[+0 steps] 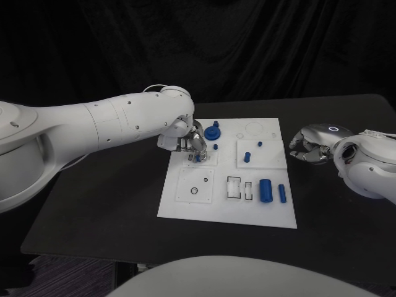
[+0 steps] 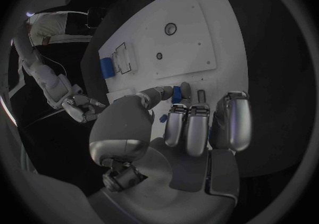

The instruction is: Assemble the parts on the task board

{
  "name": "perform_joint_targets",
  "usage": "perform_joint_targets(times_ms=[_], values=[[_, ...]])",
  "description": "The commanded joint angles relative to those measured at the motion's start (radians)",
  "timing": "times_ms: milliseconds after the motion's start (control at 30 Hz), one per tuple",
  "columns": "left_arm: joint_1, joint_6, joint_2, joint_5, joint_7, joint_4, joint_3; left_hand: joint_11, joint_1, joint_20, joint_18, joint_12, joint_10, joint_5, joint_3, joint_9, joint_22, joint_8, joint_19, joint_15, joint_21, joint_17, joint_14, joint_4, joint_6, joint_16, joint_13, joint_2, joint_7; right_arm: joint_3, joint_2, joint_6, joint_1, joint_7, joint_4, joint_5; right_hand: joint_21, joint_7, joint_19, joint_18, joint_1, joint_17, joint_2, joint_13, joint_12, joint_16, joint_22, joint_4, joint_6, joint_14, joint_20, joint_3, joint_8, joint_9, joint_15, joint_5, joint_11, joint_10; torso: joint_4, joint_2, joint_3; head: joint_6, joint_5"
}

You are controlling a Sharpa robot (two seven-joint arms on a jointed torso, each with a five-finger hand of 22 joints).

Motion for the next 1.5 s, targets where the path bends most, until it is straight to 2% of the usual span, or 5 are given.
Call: perform_joint_targets(times_ms=[33,333,567,933,1500], values=[[-0.002,0.008,0.001,0.003,-0.001,-0.001,0.001,0.001,-0.004,0.002,-0.002,-0.006,0.058,-0.003,0.085,-0.001,0.184,-0.007,-0.008,0.000,-0.004,0.263,0.107,-0.094,0.004,0.003,0.229,0.007,-0.001,0.001,0.000,0.011,-0.003,-0.018,0.000,-0.003,-0.003,0.003,-0.009,0.006,0.002,-0.002,-0.005,0.041,-0.006,-0.005,0.092,0.002,0.007,0.017,-0.001,0.006,0.005,0.001,0.007,0.004,0.000,-0.003,-0.0002,0.001,0.0005,0.000,-0.002],[-0.004,0.007,0.002,0.003,-0.008,-0.007,0.001,0.003,-0.009,0.003,-0.002,-0.008,0.056,-0.008,0.078,-0.009,0.184,-0.018,-0.010,0.001,-0.008,0.263,0.107,-0.093,0.005,0.003,0.229,0.008,0.000,0.001,0.000,0.015,-0.004,-0.019,-0.002,-0.003,-0.003,0.003,-0.009,0.006,0.002,-0.002,-0.005,0.041,-0.006,-0.005,0.092,0.002,0.007,0.017,-0.001,0.006,0.005,0.001,0.007,0.004,0.000,-0.003,0.0008,0.000,0.0002,0.000,-0.002],[-0.005,-0.012,0.003,0.003,-0.003,-0.013,0.001,0.009,-0.034,0.009,-0.001,-0.008,0.056,-0.064,0.014,-0.054,0.182,-0.093,-0.013,0.006,-0.017,0.263,0.107,-0.052,-0.007,0.003,0.229,0.029,0.006,0.001,-0.001,0.018,-0.004,-0.019,-0.001,-0.003,-0.009,0.004,-0.010,0.006,0.001,-0.004,-0.005,0.040,-0.007,-0.008,0.090,0.002,0.008,0.016,0.000,0.006,0.006,0.001,0.007,0.003,0.001,-0.005,0.0015,-0.001,0.0004,0.000,-0.004],[-0.006,-0.043,0.001,0.003,0.012,-0.025,0.001,0.029,-0.051,0.026,0.001,-0.013,0.049,-0.122,-0.049,-0.162,0.180,-0.206,-0.016,0.025,-0.028,0.263,0.107,0.003,-0.010,0.003,0.227,0.026,0.028,0.001,-0.003,0.027,-0.004,-0.021,0.000,-0.003,-0.009,0.004,-0.010,0.006,0.001,-0.004,-0.005,0.040,-0.007,-0.008,0.090,0.002,0.008,0.016,0.000,0.006,0.006,0.001,0.007,0.003,0.001,-0.005,0.0007,0.000,0.0001,0.000,-0.002],[-0.007,-0.096,-0.003,0.003,0.045,-0.034,0.001,0.034,-0.045,0.030,0.002,-0.013,0.050,-0.169,-0.118,-0.194,0.180,-0.236,-0.016,0.029,-0.030,0.263,0.107,0.054,-0.003,0.003,0.228,0.037,0.032,0.001,-0.001,0.041,-0.007,-0.024,-0.001,-0.003,-0.011,0.004,-0.011,0.006,0.001,-0.005,-0.005,0.039,-0.008,-0.010,0.090,0.003,0.008,0.016,0.000,0.007,0.006,0.001,0.008,0.003,0.001,-0.006,0.0007,0.000,-0.0004,0.000,-0.001]])
